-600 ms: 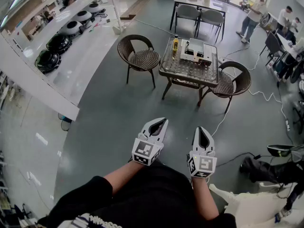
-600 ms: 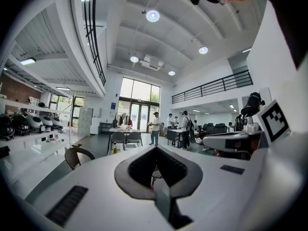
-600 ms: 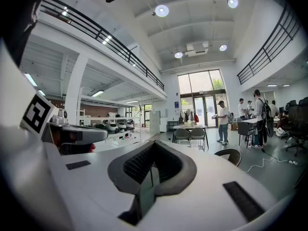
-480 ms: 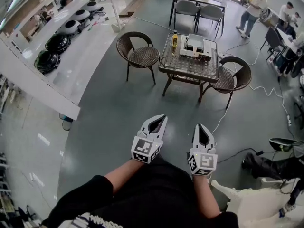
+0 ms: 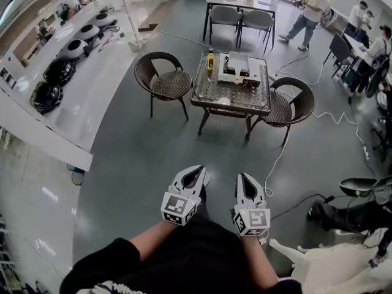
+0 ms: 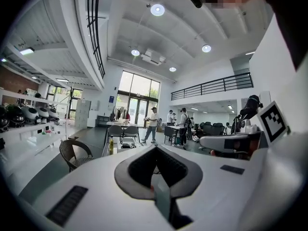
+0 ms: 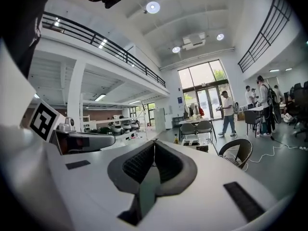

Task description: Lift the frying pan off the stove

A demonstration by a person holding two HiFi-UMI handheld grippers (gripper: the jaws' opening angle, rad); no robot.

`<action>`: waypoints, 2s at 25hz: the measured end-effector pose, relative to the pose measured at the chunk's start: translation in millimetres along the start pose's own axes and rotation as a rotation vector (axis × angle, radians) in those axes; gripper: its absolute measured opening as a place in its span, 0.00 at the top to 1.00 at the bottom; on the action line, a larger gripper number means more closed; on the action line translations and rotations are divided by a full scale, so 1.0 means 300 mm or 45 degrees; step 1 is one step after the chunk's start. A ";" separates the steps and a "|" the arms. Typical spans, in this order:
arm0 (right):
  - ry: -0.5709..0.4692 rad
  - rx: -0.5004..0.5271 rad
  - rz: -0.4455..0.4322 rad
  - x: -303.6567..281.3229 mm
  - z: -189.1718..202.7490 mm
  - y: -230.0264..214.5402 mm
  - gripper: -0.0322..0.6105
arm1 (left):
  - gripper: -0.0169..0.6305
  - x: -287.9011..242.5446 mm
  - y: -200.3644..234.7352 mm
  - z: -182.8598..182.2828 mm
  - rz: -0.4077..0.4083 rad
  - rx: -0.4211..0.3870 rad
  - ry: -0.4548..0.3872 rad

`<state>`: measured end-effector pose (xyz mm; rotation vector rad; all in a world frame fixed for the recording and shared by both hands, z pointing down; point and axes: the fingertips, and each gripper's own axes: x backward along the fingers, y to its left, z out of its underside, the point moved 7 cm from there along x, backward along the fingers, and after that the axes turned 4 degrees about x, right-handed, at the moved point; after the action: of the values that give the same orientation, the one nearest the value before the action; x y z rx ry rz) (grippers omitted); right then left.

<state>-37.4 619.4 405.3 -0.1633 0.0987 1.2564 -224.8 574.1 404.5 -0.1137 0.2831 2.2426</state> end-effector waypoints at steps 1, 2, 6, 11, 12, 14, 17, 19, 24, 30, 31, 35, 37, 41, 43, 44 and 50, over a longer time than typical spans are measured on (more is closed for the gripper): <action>0.008 0.004 0.016 -0.024 -0.008 -0.010 0.90 | 0.95 -0.029 0.019 -0.001 0.005 0.006 0.009; 0.019 0.009 0.025 -0.050 -0.014 -0.024 0.90 | 0.95 -0.059 0.040 -0.004 0.010 0.013 0.017; 0.052 0.023 0.045 -0.190 -0.024 -0.102 0.90 | 0.95 -0.202 0.135 -0.027 0.025 0.026 0.021; 0.066 0.015 0.113 -0.449 -0.103 -0.224 0.90 | 0.95 -0.419 0.282 -0.078 0.061 0.068 0.031; 0.062 0.010 0.122 -0.504 -0.125 -0.243 0.90 | 0.95 -0.464 0.308 -0.094 0.068 0.069 0.041; 0.061 0.016 0.135 -0.611 -0.164 -0.277 0.90 | 0.95 -0.548 0.361 -0.126 0.081 0.066 0.057; 0.073 0.029 0.161 -0.759 -0.203 -0.339 0.90 | 0.95 -0.681 0.445 -0.172 0.097 0.071 0.065; 0.083 0.027 0.183 -0.843 -0.216 -0.383 0.90 | 0.95 -0.760 0.497 -0.201 0.109 0.073 0.068; 0.112 0.046 0.242 -1.010 -0.244 -0.458 0.90 | 0.95 -0.919 0.610 -0.253 0.165 0.071 0.077; 0.150 0.040 0.263 -1.183 -0.236 -0.509 0.90 | 0.95 -1.076 0.715 -0.286 0.200 0.073 0.088; 0.160 0.036 0.258 -1.204 -0.232 -0.506 0.90 | 0.95 -1.095 0.731 -0.294 0.199 0.070 0.082; 0.172 0.048 0.252 -1.266 -0.241 -0.497 0.90 | 0.95 -1.168 0.800 -0.320 0.209 0.088 0.083; 0.180 0.055 0.260 -1.286 -0.245 -0.504 0.90 | 0.95 -1.187 0.824 -0.319 0.215 0.106 0.095; 0.181 0.066 0.265 -1.332 -0.243 -0.535 0.90 | 0.95 -1.223 0.851 -0.308 0.247 0.127 0.103; 0.181 0.069 0.255 -1.362 -0.240 -0.552 0.90 | 0.95 -1.243 0.858 -0.304 0.255 0.136 0.106; 0.182 0.061 0.247 -1.377 -0.237 -0.560 0.90 | 0.95 -1.254 0.860 -0.303 0.254 0.140 0.104; 0.166 0.053 0.180 -1.488 -0.244 -0.662 0.90 | 0.95 -1.361 0.886 -0.315 0.176 0.129 0.088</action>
<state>15.7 128.4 420.1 -0.2053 0.2526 1.3827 -172.6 81.2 429.2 -0.1212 0.4540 2.3593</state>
